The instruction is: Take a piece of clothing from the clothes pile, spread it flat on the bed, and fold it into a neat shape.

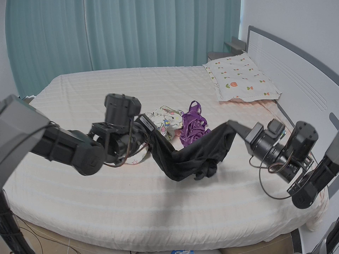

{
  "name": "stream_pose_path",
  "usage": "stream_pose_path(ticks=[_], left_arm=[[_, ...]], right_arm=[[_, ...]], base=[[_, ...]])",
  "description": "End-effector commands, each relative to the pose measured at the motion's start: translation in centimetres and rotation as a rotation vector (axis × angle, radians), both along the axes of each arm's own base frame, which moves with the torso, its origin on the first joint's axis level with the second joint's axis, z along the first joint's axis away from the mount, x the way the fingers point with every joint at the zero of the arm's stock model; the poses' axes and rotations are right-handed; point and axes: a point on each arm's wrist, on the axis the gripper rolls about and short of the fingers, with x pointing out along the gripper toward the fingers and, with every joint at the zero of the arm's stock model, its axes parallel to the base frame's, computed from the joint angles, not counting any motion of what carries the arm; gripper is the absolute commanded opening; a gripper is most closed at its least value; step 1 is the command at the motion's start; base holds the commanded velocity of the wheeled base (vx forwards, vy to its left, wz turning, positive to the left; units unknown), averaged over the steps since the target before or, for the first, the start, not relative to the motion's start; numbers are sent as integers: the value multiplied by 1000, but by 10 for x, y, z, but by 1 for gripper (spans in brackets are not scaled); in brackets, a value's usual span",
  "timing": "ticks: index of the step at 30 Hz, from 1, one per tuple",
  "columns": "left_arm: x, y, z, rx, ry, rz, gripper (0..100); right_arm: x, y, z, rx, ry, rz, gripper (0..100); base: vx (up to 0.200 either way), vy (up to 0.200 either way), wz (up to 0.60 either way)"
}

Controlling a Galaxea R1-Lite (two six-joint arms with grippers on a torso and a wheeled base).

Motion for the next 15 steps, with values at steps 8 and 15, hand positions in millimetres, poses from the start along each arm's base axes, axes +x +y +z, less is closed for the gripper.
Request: stream_pose_path(ticks=[8,15], left_arm=[[-58,43,27,51,-130,-86,0],[-76,52,-2,13,-289,-159,0]], right_arm=[[14,6,-7,-8,-13,38,0],[24,11,-43,-50,99,9,0]], base=[[0,0,0],[0,0,0]])
